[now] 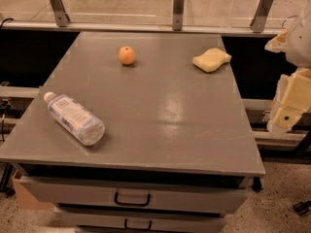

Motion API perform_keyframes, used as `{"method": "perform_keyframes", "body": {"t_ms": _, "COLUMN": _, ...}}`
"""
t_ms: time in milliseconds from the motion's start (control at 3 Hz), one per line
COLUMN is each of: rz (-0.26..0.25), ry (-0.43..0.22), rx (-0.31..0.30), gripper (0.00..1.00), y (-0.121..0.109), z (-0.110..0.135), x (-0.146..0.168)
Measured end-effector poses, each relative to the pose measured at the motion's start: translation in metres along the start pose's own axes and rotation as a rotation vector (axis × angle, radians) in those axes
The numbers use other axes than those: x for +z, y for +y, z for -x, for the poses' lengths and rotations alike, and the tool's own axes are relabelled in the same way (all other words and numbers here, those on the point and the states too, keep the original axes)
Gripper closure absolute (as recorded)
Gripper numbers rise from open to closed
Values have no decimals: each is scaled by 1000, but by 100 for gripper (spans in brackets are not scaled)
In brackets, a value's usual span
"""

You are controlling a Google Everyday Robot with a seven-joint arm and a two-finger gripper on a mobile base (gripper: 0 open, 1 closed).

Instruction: Pick blue plastic bottle

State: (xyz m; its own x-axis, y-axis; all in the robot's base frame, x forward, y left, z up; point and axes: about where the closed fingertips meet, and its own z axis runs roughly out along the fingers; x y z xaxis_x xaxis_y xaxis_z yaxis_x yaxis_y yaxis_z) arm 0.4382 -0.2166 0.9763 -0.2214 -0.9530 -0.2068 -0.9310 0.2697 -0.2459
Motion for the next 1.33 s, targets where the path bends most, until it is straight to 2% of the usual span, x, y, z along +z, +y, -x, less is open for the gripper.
{"method": "perform_keyframes", "body": {"t_ms": 333, "rz": 0, "ry": 0, "rx": 0, "gripper": 0, "y": 0, "z": 0, "x": 0}}
{"method": "perform_keyframes", "body": {"t_ms": 667, "rz": 34, "ry": -61, "rx": -61, "gripper": 0, "y": -1, "z": 40, "x": 17}}
{"method": "perform_keyframes", "body": {"t_ms": 1000, "rz": 103, "ry": -158, "rx": -183, "gripper": 0, "y": 12, "z": 120, "x": 47}}
{"method": "perform_keyframes", "body": {"t_ms": 1333, "rz": 187, "ry": -282, "rx": -340, "gripper": 0, "y": 44, "z": 226, "x": 69}}
